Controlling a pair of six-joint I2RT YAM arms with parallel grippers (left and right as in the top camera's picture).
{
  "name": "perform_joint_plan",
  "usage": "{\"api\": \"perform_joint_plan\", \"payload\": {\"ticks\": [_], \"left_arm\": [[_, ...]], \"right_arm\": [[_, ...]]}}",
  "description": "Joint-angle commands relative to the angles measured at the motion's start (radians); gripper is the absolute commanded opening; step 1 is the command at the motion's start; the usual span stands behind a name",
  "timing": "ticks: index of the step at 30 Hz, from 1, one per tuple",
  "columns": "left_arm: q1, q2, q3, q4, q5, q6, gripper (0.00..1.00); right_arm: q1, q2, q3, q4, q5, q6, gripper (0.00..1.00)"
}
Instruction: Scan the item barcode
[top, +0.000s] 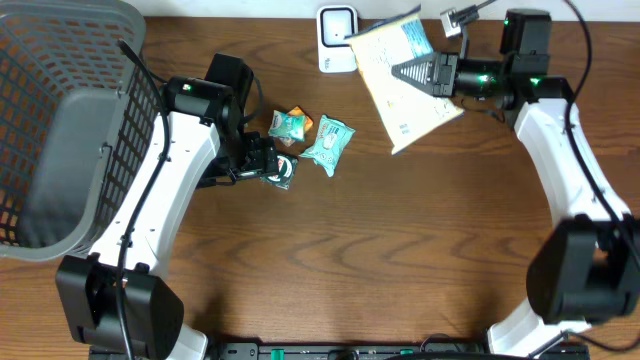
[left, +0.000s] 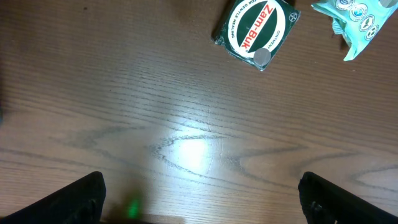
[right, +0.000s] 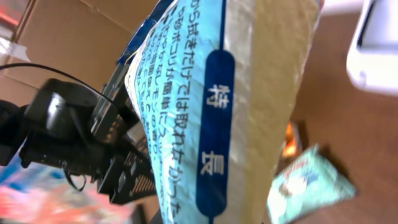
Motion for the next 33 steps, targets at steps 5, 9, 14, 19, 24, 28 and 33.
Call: {"api": "perform_joint_plan", "payload": {"ticks": [5,9,14,19,24,28,33], "left_arm": [[0.0,0.004,0.011,-0.006,-0.002,0.006,0.98],[0.0,0.004,0.011,-0.006,-0.002,0.006,0.98],[0.0,0.004,0.011,-0.006,-0.002,0.006,0.98],[0.0,0.004,0.011,-0.006,-0.002,0.006,0.98],[0.0,0.004,0.011,-0.006,-0.002,0.006,0.97],[0.0,0.004,0.011,-0.006,-0.002,0.006,0.98],[0.0,0.004,0.011,-0.006,-0.002,0.006,0.98]], "right_arm": [[0.023,-0.103,0.027,0.072,0.129,-0.05,0.01],[0.024,-0.097,0.026,0.057,0.128,-0.05,0.01],[0.044,-0.097,0.026,0.056,0.129,-0.04,0.01],[0.085,-0.097,0.026,0.056,0.142,0.107,0.01],[0.119,-0.097,0.026,0.052,0.135,0.257,0.01],[0.137,-0.097,0.026,0.043,0.135,0.289,0.01],[0.148,-0.097,0.026,0.025,0.141,0.256,0.01]]}}
